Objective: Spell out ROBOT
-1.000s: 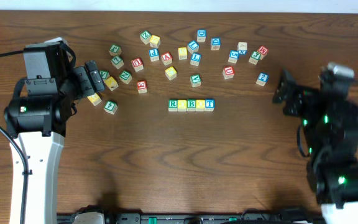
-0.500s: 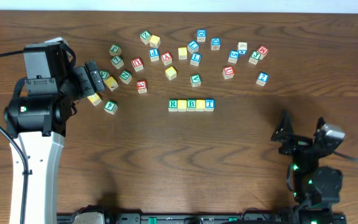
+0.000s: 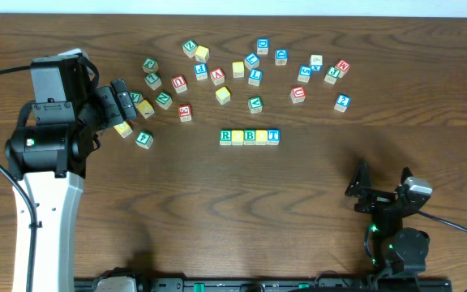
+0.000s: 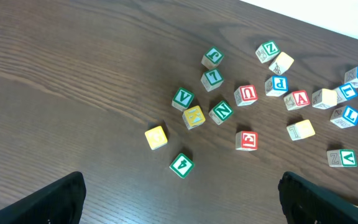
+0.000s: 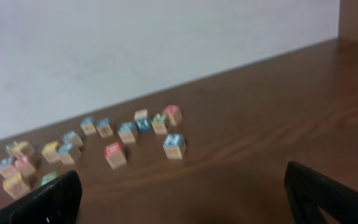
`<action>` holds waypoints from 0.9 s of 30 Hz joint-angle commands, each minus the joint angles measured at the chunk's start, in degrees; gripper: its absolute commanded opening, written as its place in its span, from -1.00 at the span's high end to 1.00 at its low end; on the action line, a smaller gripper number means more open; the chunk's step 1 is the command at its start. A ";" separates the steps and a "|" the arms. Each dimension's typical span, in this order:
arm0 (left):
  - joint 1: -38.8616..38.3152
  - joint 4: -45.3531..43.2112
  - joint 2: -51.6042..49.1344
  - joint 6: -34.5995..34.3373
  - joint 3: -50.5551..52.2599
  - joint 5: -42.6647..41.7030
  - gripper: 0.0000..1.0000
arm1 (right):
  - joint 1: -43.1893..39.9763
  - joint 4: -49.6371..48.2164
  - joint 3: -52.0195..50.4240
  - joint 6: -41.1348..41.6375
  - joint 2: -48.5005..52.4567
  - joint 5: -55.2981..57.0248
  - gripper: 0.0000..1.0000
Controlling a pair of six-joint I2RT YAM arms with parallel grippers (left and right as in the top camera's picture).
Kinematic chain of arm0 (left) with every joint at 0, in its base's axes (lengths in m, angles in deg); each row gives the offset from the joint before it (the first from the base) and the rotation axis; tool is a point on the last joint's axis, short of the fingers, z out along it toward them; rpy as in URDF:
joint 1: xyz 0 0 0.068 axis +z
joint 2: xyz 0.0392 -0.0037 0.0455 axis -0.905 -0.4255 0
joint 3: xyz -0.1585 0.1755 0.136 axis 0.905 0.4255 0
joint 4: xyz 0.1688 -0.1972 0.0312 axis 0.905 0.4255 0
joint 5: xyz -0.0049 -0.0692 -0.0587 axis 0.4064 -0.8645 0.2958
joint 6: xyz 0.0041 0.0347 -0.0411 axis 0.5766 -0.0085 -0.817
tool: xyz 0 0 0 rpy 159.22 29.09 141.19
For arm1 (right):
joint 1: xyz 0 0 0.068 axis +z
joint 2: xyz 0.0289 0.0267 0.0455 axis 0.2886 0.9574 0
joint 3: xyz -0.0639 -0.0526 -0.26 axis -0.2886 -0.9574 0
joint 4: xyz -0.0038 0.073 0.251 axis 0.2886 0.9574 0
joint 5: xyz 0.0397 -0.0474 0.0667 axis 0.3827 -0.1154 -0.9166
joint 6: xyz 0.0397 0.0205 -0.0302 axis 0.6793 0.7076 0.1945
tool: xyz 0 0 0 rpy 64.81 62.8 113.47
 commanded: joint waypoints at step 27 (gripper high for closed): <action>0.17 0.13 0.31 0.57 -1.81 0.72 -0.95 | -0.35 1.29 -0.33 -3.28 -2.05 -1.22 -0.99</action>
